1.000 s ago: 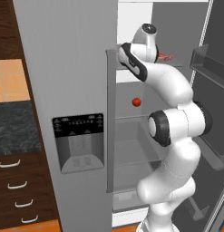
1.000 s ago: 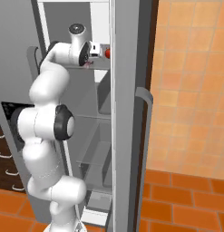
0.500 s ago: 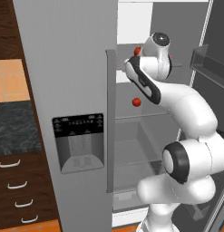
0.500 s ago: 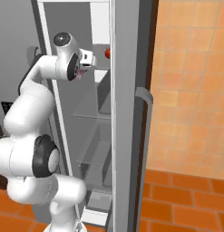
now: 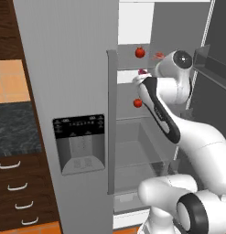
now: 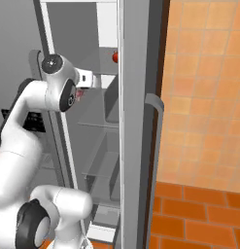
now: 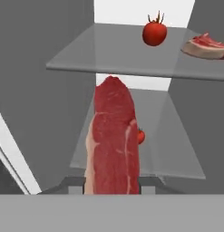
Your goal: Place one tomato and one steak in each tupperware on the nearby counter, to pack two identical lunches.
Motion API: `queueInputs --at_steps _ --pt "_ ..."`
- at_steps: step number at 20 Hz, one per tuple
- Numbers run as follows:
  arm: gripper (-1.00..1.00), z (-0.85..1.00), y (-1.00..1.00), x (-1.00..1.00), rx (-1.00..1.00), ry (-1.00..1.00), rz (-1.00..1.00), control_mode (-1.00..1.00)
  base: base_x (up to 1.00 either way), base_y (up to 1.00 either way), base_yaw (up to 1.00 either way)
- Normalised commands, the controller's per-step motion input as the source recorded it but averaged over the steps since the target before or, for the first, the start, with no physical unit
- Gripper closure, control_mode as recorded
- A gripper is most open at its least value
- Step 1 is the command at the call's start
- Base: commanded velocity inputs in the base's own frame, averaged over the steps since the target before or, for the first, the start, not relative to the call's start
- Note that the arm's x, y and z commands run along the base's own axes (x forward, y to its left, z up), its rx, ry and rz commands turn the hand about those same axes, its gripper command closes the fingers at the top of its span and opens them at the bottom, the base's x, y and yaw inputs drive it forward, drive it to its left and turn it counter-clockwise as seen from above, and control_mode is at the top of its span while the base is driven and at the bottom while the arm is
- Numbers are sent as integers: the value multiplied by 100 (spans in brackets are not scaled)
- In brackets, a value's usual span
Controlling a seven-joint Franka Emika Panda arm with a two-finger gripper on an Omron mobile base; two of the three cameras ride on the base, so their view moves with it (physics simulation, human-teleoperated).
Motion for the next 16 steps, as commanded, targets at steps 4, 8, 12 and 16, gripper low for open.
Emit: queueInputs --at_steps 4,8,12,16 --pt "100 -12 1 -25 0 -2 0 100 -75 42 5" --pt "100 0 0 0 0 0 0 100 -63 100 11" --pt "100 0 0 0 0 0 0 100 1 100 8" --pt "100 0 0 0 0 0 0 100 33 100 8"
